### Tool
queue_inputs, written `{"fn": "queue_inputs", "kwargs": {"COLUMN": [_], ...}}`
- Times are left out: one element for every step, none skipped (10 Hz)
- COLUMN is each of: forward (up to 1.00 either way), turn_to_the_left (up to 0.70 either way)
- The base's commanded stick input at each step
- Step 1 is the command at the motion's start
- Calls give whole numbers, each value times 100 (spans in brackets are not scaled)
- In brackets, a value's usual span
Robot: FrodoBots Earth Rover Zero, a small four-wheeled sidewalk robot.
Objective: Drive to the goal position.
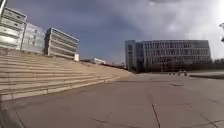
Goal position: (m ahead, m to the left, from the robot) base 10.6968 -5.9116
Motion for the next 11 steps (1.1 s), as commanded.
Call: {"fn": "queue_inputs", "kwargs": {"forward": [70,70,70,70,70,70,70,70,70,70,70], "turn_to_the_left": [0,0,0,0,0,0,0,0,0,0,0]}}
